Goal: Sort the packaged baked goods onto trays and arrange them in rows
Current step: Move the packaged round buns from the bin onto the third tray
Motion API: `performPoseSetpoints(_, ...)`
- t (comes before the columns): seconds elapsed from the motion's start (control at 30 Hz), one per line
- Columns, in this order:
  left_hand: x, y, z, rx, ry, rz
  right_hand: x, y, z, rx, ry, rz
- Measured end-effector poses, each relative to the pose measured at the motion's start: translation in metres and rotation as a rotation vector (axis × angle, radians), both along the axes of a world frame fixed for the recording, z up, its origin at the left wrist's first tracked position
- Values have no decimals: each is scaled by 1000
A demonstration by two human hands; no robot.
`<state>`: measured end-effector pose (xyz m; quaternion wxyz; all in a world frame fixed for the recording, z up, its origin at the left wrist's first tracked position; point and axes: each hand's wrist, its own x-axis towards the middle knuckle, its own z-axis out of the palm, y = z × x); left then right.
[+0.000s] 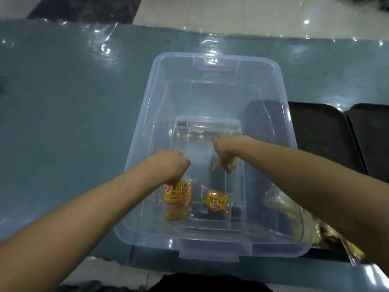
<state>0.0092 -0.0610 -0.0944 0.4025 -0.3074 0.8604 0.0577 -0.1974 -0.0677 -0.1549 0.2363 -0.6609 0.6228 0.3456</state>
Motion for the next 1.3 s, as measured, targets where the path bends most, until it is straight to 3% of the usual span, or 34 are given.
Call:
performPoseSetpoints(0.2,-55,-1,-14,169,-307,-203,21,69,9,213,-77,31)
performPoseSetpoints(0.43,-69,2,-59,274,-395,-277,30,87,-11,392,-229,-21)
performPoseSetpoints(0.57,-64,1,-69,325,-429,-308,28,86,-30,373,-243,-88)
performPoseSetpoints(0.8,-57,-11,-86,341,-513,-259,29,89,-27,528,-249,-125)
performPoseSetpoints(0.93,-55,-12,-83,373,-458,-157,27,93,-17,512,-184,-92)
performPoseSetpoints(1.13,-58,-13,-68,395,-534,-62,27,84,10,481,-82,-9)
performPoseSetpoints(1.23,-55,-15,-41,366,-420,12,14,72,41,253,-21,34)
performPoseSetpoints(1.3,-48,-26,-25,349,-303,104,-6,65,64,43,-92,-18)
